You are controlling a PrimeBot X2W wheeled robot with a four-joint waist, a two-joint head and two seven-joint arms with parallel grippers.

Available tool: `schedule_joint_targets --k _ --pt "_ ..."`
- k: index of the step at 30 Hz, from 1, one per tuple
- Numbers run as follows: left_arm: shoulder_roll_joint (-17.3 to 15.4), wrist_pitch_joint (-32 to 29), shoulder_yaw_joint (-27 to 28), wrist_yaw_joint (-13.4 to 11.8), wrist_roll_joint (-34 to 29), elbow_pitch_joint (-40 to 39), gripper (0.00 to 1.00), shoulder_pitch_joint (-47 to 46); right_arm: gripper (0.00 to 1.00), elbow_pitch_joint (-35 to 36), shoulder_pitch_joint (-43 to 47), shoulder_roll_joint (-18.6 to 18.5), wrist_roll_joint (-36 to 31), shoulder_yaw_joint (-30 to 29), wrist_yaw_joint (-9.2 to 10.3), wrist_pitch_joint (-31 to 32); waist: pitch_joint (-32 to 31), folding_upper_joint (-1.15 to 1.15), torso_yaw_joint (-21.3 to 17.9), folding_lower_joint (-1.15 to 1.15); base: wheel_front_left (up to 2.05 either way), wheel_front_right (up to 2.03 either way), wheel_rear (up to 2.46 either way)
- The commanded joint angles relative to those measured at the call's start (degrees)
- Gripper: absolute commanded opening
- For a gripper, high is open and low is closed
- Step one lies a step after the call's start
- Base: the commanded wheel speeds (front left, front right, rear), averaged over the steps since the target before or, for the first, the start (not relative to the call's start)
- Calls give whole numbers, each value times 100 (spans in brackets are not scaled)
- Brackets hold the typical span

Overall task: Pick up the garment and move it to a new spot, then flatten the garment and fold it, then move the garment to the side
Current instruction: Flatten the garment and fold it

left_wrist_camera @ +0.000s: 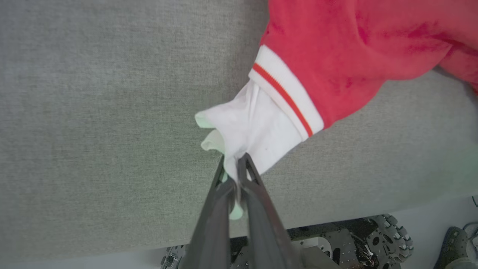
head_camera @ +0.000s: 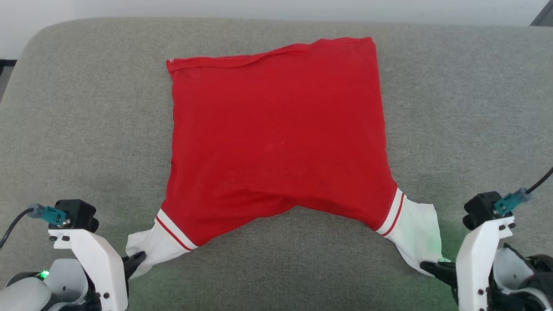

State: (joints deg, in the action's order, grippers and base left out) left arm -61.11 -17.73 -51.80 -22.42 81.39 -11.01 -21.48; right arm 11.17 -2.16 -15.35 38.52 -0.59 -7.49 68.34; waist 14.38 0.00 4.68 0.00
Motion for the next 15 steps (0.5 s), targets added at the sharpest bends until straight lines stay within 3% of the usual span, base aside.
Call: schedule_joint_targets --k 1,3,4,5,10,15 --pt "82 52 15 54 -19 52 0 60 0 57 73 78 -210 -19 1 -124 89 0 27 0 0 0 0" --pt "141 90 32 106 -45 108 0 -8 45 41 50 115 -465 17 0 -323 141 0 29 0 0 0 0" --pt "174 103 33 135 -60 147 0 -41 80 -10 20 99 -560 71 0 -405 158 0 27 0 0 0 0" --pt "209 121 44 171 -86 189 0 -77 98 -62 -24 69 -669 135 0 -484 182 0 20 0 0 0 0" --pt "381 242 89 319 -129 350 0 -189 100 -122 -239 27 -782 284 1 -787 262 0 2 0 0 0 0" --pt "467 324 105 421 -200 398 0 -251 100 418 -519 9 -720 124 0 -796 329 0 23 0 0 0 0"
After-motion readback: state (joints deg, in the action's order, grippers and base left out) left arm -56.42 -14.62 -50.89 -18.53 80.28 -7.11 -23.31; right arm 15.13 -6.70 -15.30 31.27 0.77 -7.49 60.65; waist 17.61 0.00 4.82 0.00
